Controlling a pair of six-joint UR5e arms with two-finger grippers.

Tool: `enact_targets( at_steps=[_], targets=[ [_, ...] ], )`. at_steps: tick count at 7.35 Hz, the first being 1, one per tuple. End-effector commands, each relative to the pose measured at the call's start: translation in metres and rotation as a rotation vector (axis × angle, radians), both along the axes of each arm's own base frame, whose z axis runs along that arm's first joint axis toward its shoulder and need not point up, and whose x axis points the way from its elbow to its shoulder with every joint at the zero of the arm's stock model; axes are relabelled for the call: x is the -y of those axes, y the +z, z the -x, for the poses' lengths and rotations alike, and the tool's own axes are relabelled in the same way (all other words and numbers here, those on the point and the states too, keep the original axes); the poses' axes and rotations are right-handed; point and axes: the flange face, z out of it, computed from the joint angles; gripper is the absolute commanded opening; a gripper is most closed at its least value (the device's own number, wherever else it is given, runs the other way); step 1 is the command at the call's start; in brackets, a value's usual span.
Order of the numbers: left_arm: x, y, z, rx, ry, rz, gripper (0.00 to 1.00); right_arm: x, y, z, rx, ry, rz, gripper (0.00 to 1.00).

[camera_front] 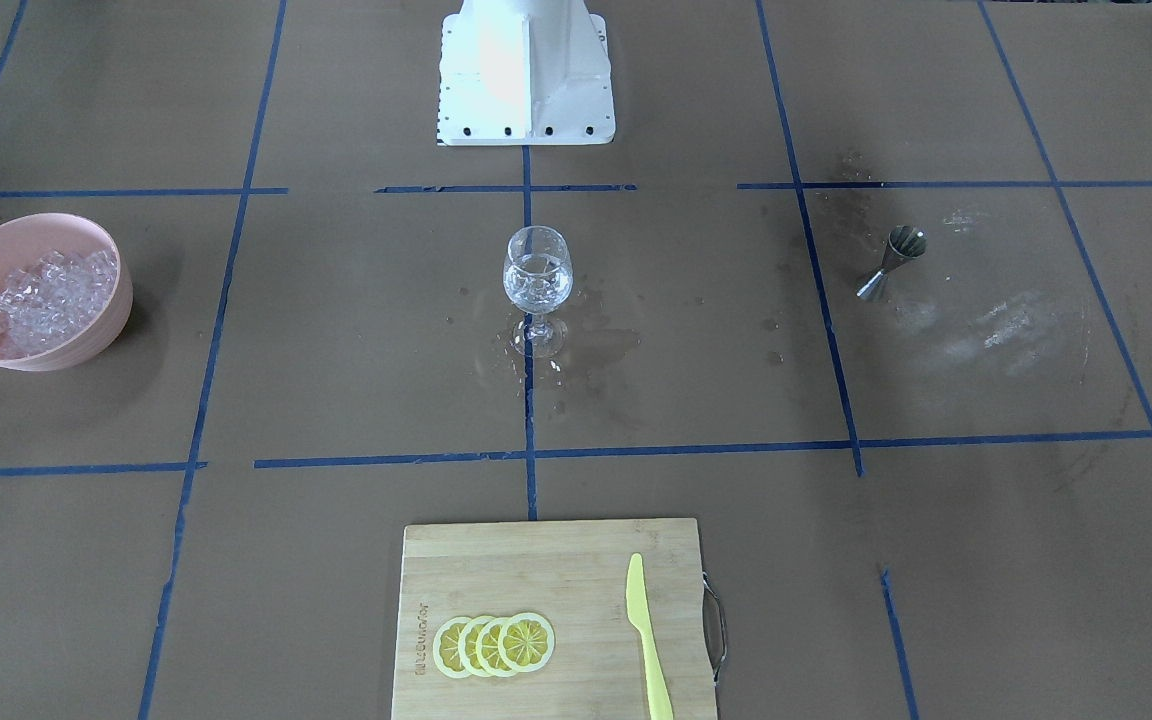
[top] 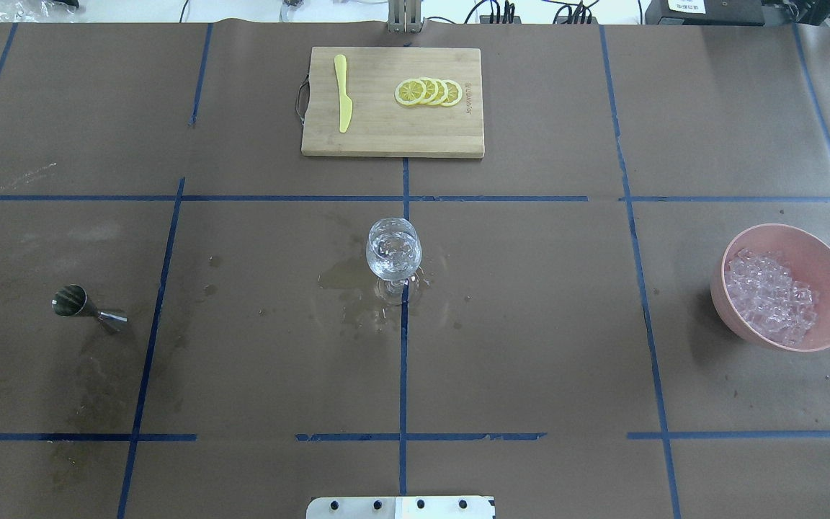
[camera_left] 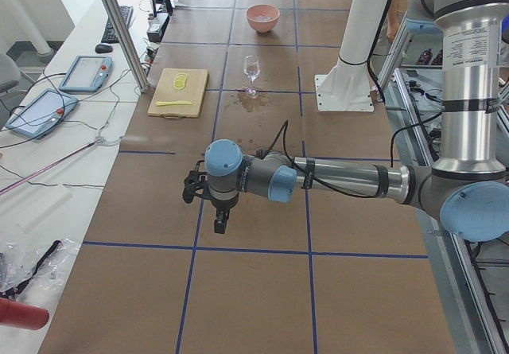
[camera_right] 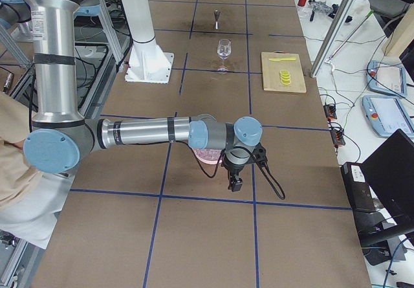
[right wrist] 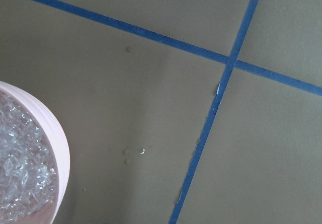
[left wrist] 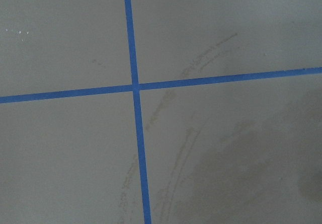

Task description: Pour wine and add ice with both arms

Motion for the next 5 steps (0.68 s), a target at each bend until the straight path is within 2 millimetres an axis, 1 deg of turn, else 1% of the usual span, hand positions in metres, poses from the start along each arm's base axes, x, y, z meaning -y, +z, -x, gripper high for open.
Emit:
enact_targets(
  at_steps=[1, 2, 3, 5],
  targets=[
    [0.000, -0.013, 0.000, -0.002, 0.000, -0.022, 1.00, 0.006, -0.002, 0.001, 0.004, 0.034, -0.035, 1.00],
    [0.000, -0.013, 0.000, 0.002, -0.002, -0.021, 1.00, 0.002, 0.001, 0.000, 0.003, 0.117, 0.013, 1.00],
    [0.002, -0.003, 0.000, 0.006, -0.001, 0.000, 1.00, 0.001, 0.000, 0.000, 0.008, 0.156, 0.010, 1.00],
    [0.000, 0.005, 0.000, 0.007, -0.003, 0.018, 1.00, 0.007, 0.008, 0.001, 0.016, 0.169, 0.014, 1.00]
  ],
)
